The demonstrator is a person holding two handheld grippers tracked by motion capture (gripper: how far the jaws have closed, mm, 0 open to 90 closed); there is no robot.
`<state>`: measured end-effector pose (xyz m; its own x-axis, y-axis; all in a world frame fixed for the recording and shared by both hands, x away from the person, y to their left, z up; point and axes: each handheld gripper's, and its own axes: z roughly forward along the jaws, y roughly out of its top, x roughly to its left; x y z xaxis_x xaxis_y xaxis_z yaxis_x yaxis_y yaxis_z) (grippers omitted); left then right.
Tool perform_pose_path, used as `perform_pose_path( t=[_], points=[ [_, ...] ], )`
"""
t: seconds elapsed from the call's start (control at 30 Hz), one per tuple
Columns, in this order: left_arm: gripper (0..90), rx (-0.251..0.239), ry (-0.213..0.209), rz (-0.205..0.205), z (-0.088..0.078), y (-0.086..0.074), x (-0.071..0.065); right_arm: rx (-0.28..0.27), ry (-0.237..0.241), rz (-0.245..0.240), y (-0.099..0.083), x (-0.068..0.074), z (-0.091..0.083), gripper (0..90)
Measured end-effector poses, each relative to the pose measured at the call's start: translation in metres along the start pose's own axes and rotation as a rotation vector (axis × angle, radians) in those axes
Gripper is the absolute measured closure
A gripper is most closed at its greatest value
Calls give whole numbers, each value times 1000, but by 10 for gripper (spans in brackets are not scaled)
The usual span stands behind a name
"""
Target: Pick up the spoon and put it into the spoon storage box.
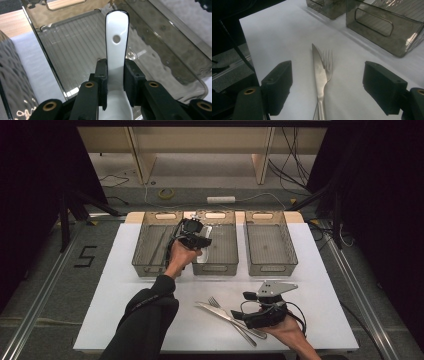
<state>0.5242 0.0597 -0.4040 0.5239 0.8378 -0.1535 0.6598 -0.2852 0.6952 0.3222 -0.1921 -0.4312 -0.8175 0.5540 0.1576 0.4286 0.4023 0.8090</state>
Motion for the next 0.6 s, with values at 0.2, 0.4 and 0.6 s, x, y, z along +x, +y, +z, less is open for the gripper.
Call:
perform_pose_path(
  t=[0.2,0.4,0.6],
  points=[
    [521,-2,11,-18,-3,2,1,5,1,1,0,0,0,249],
    [398,-6,-13,-20,-17,1,1,-1,9,14,0,0,0,250],
    [319,-22,-66,21,-47,-8,-2,13,11,11,0,0,1,250]
  ],
)
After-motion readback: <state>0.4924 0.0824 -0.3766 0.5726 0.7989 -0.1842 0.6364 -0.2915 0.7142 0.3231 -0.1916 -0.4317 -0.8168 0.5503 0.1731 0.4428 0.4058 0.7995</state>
